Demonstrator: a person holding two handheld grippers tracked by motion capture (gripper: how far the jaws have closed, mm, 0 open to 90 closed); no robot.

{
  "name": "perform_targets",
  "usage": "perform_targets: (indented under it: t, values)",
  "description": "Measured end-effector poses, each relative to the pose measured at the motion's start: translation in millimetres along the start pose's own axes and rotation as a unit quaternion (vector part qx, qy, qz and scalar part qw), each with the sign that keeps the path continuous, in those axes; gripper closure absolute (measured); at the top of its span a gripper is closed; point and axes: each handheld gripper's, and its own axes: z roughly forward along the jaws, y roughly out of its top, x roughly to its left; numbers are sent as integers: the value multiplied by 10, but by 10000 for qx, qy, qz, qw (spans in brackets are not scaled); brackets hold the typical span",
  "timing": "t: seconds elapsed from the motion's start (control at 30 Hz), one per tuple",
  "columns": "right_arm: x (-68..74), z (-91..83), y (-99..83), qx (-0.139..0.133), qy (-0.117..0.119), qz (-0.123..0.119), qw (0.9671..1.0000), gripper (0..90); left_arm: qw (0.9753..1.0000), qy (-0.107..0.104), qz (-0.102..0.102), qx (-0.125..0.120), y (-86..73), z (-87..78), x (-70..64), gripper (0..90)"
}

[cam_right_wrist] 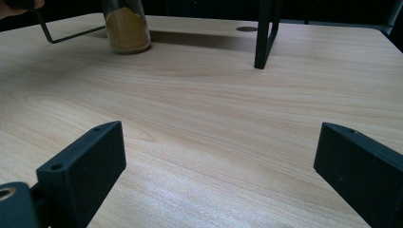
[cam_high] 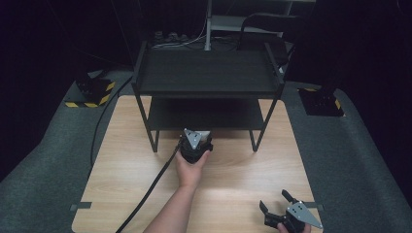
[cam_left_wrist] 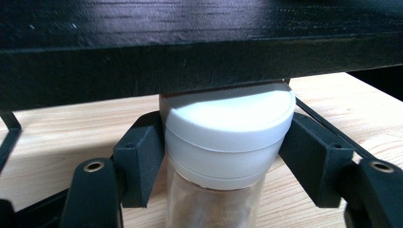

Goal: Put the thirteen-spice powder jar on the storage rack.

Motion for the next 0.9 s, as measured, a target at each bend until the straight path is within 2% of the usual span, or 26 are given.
perform_targets:
  t: [0.33,0.9]
  values:
    - [5,3,3,9,-5,-23,10000,30,9999,-129,-19,-30,-29,-97,39,333]
    - [9,11,9,29,4,-81,10000,30,9994,-282,186,-91,-132,-366,130,334]
